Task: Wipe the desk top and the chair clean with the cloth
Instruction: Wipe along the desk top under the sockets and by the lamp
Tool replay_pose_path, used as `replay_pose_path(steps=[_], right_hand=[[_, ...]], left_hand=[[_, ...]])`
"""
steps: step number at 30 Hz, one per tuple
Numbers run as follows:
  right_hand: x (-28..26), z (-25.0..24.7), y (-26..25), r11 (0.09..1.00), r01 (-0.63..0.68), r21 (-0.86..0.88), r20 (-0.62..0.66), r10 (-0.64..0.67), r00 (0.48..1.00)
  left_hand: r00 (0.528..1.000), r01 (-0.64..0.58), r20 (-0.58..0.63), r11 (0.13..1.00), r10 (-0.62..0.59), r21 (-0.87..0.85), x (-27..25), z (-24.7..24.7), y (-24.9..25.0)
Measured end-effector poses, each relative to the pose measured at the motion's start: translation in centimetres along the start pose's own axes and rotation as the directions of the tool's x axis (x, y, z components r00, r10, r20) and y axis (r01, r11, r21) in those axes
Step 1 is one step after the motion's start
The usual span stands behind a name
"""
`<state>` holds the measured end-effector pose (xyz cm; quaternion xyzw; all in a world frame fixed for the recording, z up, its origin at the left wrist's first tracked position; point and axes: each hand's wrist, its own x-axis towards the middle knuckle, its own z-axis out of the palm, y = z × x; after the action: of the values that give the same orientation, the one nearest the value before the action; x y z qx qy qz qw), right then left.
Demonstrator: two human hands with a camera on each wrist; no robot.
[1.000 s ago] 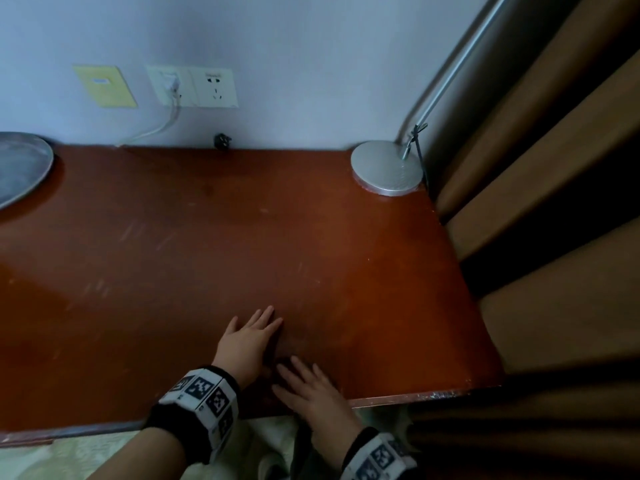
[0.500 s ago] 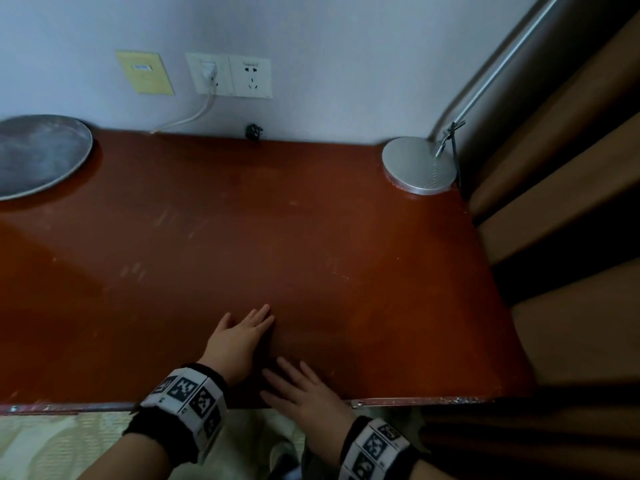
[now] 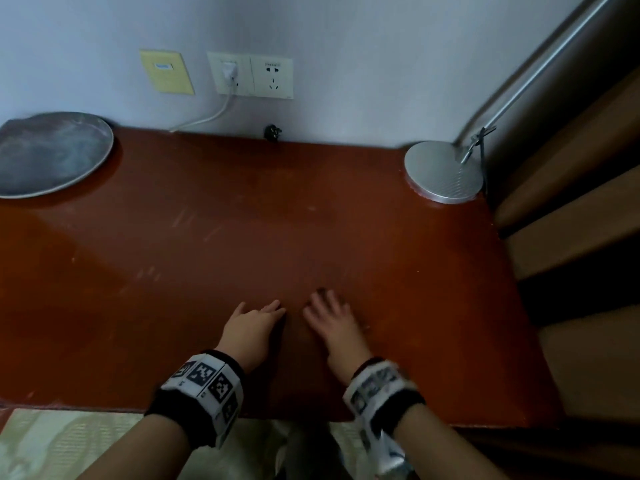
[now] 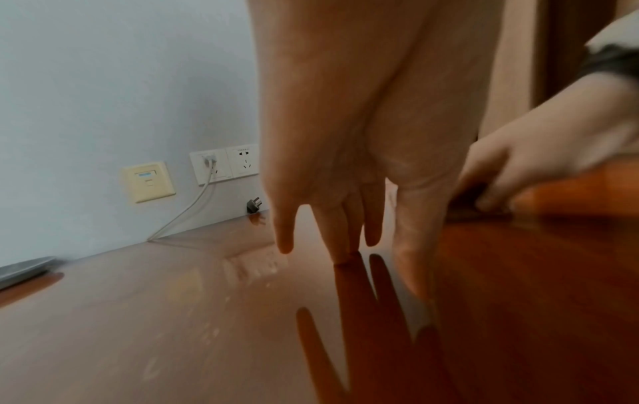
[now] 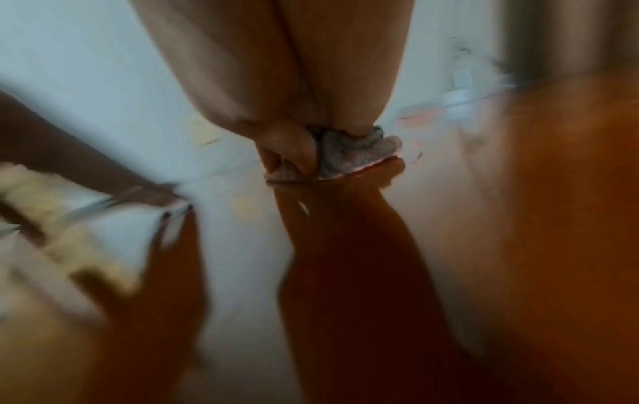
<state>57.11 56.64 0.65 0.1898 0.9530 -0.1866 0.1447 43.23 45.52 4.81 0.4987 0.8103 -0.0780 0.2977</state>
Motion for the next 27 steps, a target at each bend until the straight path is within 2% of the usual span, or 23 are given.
replay_pose_path(steps=[2,3,4,5,6,7,9,11,12,13,15,16,17,19,21,22,23,24,25,27], right_hand=[[-0.9,1.0,-0.8,0.983,0.181,0.024,0.096,-0.182,0.979],[-1.3,0.7,0.0,0.976,0.217,0.023,0.119,-0.218,0.969],[-1.1,0.0,1.6,0.98,0.197,0.006,0.123,-0.197,0.973],[-0.8,-0.9,3.7,0.993,0.119,-0.011,0.101,-0.117,0.988],[-0.4,-2.1,6.1,1.0,-0.013,-0.01,0.06,0.013,0.998],[-0.1,-3.4,8.6,0.985,-0.174,0.002,0.006,0.174,0.985],[0.8,-5.6,12.2,0.903,-0.426,0.049,-0.054,0.428,0.902],[2.3,-6.6,11.9,0.845,-0.513,0.15,-0.022,0.521,0.853],[3.4,-6.5,10.6,0.853,-0.489,0.182,-0.003,0.498,0.867],[4.3,-6.2,8.8,0.898,-0.404,0.173,-0.007,0.411,0.912],[5.0,-4.4,4.2,0.993,-0.088,0.073,0.022,0.087,0.996],[4.6,-3.1,2.4,0.996,0.078,0.039,0.075,-0.08,0.994],[4.0,-1.9,1.5,0.983,0.178,0.056,0.107,-0.183,0.977],[2.8,-0.7,2.7,0.961,0.24,0.138,0.086,-0.253,0.964],[1.8,-0.7,7.2,0.988,0.131,0.076,-0.026,-0.129,0.991],[1.5,-1.2,9.3,0.998,0.011,0.06,-0.122,-0.004,0.992],[1.0,-1.9,11.4,0.985,-0.139,0.105,-0.208,0.158,0.965],[0.5,-2.3,13.3,0.942,-0.3,0.148,-0.264,0.33,0.906],[0.1,-2.8,15.0,0.872,-0.461,0.164,-0.286,0.489,0.824],[-0.2,-4.4,16.9,0.682,-0.691,0.241,-0.172,0.73,0.661]], left_hand=[[1.0,0.003,0.012,1.0,-0.003,-0.005,0.8,-0.7,0.0],[1.0,0.006,0.016,1.0,-0.006,-0.006,1.1,-1.0,0.0],[1.0,0.01,0.015,1.0,-0.01,-0.006,1.6,-1.4,-0.1],[1.0,0.014,0.011,1.0,-0.014,-0.008,2.0,-1.7,-0.1],[1.0,0.018,0.005,1.0,-0.018,-0.015,2.4,-2.0,-0.2],[1.0,0.021,-0.006,0.999,-0.021,-0.025,2.8,-2.3,-0.2],[0.999,0.022,-0.026,0.999,-0.023,-0.035,3.5,-3.0,-0.3],[1.0,0.023,-0.021,0.999,-0.023,-0.029,4.1,-3.6,-0.5],[1.0,0.026,-0.015,0.999,-0.026,-0.027,4.4,-3.9,-0.6],[1.0,0.028,-0.012,0.999,-0.029,-0.026,4.8,-4.3,-0.7],[1.0,0.025,-0.01,0.999,-0.025,-0.023,5.6,-5.0,-0.8],[1.0,0.021,-0.008,1.0,-0.021,-0.021,6.0,-5.3,-0.8],[1.0,0.017,-0.004,1.0,-0.017,-0.017,6.4,-5.6,-0.8],[1.0,0.003,0.009,1.0,-0.003,-0.01,7.3,-5.8,-0.7],[1.0,-0.008,0.013,1.0,0.009,-0.014,8.3,-5.8,-0.5],[1.0,-0.012,0.015,1.0,0.012,-0.023,8.7,-5.8,-0.4],[1.0,-0.014,0.015,0.999,0.015,-0.034,9.1,-5.9,-0.3],[1.0,-0.017,0.012,0.999,0.017,-0.044,9.4,-5.9,-0.3],[1.0,-0.021,0.006,0.998,0.021,-0.051,9.8,-6.1,-0.3],[1.0,-0.024,-0.012,0.998,0.023,-0.054,10.6,-6.5,-0.4]])
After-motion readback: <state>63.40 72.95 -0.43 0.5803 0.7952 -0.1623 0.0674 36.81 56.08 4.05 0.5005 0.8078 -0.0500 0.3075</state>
